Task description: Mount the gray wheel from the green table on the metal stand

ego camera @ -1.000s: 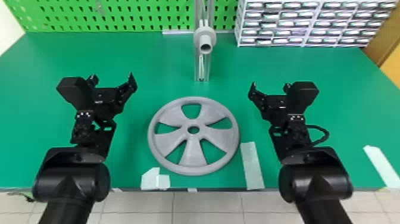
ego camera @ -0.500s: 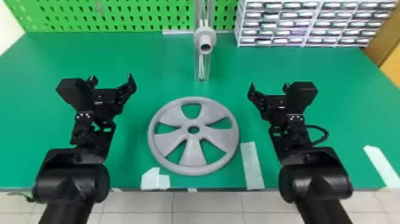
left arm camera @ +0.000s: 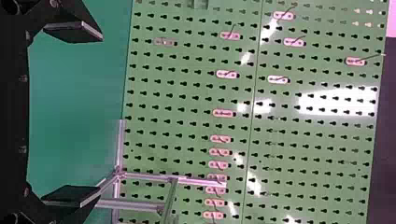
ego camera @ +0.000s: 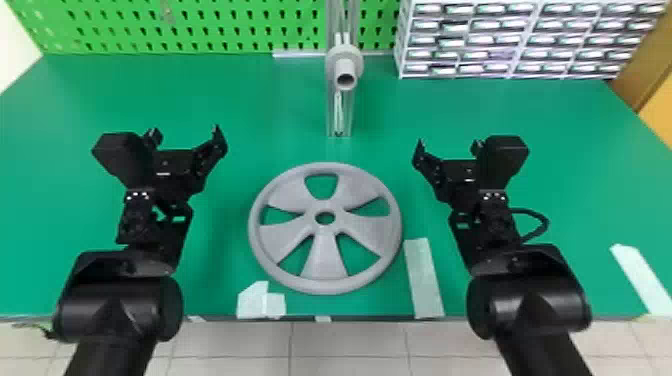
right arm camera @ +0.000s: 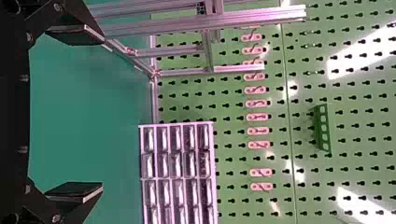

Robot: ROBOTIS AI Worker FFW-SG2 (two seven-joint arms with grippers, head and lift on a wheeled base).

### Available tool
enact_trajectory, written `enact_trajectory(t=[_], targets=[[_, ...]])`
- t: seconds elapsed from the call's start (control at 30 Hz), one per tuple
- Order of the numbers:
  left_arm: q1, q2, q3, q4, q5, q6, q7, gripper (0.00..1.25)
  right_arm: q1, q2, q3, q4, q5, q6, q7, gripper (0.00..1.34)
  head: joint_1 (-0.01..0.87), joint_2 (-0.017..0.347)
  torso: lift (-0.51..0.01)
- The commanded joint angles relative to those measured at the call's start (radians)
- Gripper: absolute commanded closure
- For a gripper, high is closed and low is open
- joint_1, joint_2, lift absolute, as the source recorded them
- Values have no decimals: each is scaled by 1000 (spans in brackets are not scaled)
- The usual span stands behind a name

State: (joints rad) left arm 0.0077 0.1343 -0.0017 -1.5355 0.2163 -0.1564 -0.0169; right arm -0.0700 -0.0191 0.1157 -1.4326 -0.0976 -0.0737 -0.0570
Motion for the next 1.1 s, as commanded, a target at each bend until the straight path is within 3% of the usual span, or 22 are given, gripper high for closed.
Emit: enact_trajectory(t=[0.0, 0.4, 0.67, 0.87, 1.07], targets=[[0, -1, 0, 0, 0, -2, 0, 128, -7, -5, 12, -23, -10, 49, 0, 185, 868, 52, -93], [3, -1, 3, 0, 0, -2, 0, 128, -63, -18, 50, -117, -54, 295, 0, 183, 868, 52, -93], [5, 1, 5, 0, 0, -3, 0, 128, -123, -19, 59, -204, -50, 601, 0, 182, 868, 52, -93], [3, 1, 3, 0, 0, -3, 0, 128, -220, -31, 98, -239, -56, 897, 6, 183, 868, 52, -93], [3, 1, 5, 0, 0, -5, 0, 128, -283, -31, 124, -242, -67, 1046, 17, 182, 868, 52, -93]])
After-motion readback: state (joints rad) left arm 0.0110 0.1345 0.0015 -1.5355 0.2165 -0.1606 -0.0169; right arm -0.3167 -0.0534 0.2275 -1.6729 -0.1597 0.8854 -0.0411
